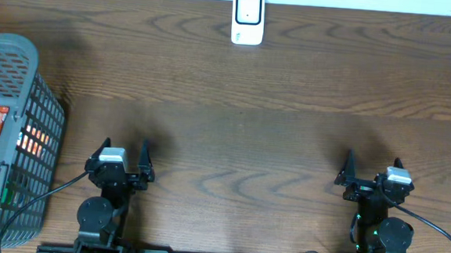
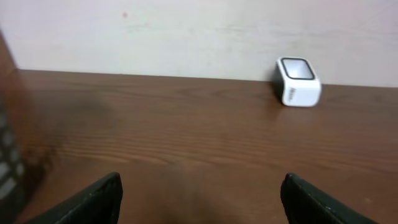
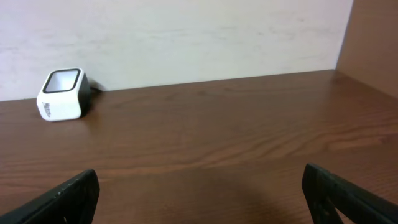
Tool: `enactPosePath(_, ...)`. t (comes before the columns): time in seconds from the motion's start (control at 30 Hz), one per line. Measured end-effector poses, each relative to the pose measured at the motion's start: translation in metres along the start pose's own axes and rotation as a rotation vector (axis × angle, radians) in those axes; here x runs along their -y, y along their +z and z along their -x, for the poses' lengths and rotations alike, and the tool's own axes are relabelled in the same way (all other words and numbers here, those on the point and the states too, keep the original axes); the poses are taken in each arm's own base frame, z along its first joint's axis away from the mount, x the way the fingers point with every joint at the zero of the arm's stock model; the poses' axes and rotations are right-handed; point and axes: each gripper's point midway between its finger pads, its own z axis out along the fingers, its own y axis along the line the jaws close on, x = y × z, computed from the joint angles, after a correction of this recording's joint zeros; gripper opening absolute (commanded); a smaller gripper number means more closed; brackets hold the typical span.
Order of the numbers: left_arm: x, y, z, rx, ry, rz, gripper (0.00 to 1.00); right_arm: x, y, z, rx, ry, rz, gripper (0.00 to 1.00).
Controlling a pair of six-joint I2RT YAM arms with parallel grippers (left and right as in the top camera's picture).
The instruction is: Scan the item barcode
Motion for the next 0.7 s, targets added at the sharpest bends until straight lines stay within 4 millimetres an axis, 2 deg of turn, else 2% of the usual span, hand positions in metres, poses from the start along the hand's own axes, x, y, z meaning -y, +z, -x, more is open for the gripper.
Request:
enactPosePath(0.17, 0.025, -0.002, -0.001, -0.027, -0.032, -0.145, 0.82, 0.0, 0.0, 0.0, 0.0, 0.0, 0.0, 0.99)
enactPosePath(0.23, 0.033, -0.008, 0.014, -0.053, -0.065, -0.185, 0.82, 0.0, 0.0, 0.0, 0.0, 0.0, 0.0, 0.99)
enactPosePath(0.27, 0.038, -0.015, 0.039, -0.056, -0.082, -0.202, 0.82, 0.0, 0.0, 0.0, 0.0, 0.0, 0.0, 0.99)
enactPosePath(0.3, 0.039, -0.017, 0.05, -0.045, -0.086, -0.209, 0.82, 0.0, 0.0, 0.0, -0.001, 0.0, 0.0, 0.99)
enactPosePath(0.33, 0.042, -0.024, 0.072, -0.056, -0.095, -0.214, 0.82, 0.0, 0.0, 0.0, 0.0, 0.0, 0.0, 0.99)
enactPosePath(0.47, 0.052, -0.051, 0.173, -0.096, -0.115, -0.23, 0.82, 0.0, 0.0, -0.001, -0.002, 0.0, 0.0, 0.99)
enactPosePath(0.57, 0.057, -0.072, 0.231, -0.2, -0.124, -0.226, 0.82, 0.0, 0.0, -0.001, -0.002, 0.0, 0.0, 0.99)
enactPosePath(0.63, 0.058, -0.081, 0.256, -0.256, -0.129, -0.218, 0.82, 0.0, 0.0, -0.001, -0.003, 0.0, 0.0, 0.99)
enactPosePath(0.7, 0.059, -0.083, 0.268, -0.299, -0.131, -0.213, 0.82, 0.0, 0.0, -0.001, -0.003, -0.001, 0.0, 0.99)
